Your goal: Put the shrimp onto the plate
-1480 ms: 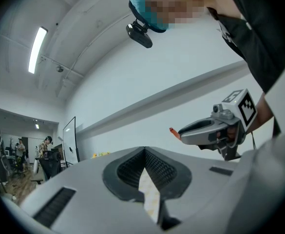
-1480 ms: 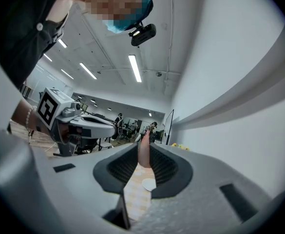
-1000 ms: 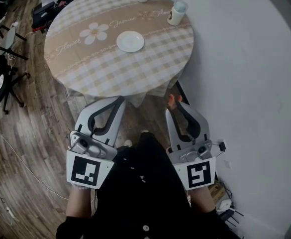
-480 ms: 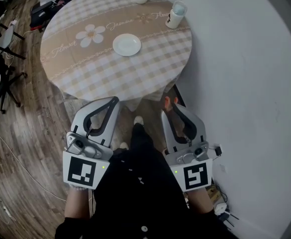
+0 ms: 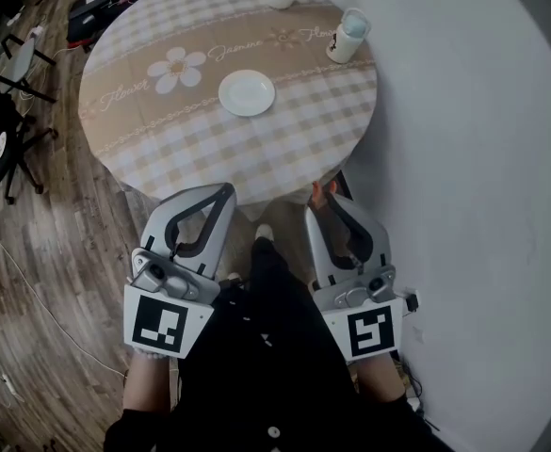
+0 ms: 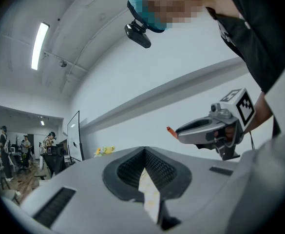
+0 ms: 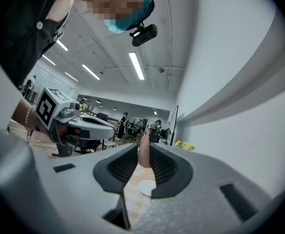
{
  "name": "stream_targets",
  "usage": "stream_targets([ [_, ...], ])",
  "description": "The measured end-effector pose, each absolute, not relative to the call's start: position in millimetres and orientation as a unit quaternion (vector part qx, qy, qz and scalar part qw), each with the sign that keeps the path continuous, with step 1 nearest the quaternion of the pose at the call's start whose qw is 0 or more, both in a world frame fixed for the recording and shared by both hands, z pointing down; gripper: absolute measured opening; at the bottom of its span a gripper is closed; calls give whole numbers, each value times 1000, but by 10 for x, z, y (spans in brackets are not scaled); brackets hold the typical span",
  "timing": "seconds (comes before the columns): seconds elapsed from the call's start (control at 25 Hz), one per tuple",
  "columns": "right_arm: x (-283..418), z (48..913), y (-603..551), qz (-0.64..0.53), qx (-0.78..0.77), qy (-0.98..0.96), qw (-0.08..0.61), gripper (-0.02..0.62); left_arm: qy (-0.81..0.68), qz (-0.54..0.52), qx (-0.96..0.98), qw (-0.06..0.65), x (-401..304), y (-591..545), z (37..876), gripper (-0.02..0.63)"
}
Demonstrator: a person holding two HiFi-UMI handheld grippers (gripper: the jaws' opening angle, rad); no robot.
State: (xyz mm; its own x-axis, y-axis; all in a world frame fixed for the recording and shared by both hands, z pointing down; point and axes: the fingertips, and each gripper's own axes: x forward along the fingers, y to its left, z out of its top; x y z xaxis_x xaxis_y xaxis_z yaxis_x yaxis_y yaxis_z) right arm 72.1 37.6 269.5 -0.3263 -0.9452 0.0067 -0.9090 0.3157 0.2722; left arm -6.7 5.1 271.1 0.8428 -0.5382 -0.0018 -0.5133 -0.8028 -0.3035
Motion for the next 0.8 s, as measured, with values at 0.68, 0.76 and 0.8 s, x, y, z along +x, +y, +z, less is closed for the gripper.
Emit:
stream_targets([
  [0.68,1151,2675,-517,-113,511,-849,67,55,345,-60,-924,151,350,-717,2618,0],
  [0.76,1208,2674,-606,-113,503,-854,66,55,353,-63,-921,150,396,-791,2611,0],
  [0.8,1233,2669,-650,-114,500,-856,65,55,357,-64,-920,151,418,-829,2604,0],
])
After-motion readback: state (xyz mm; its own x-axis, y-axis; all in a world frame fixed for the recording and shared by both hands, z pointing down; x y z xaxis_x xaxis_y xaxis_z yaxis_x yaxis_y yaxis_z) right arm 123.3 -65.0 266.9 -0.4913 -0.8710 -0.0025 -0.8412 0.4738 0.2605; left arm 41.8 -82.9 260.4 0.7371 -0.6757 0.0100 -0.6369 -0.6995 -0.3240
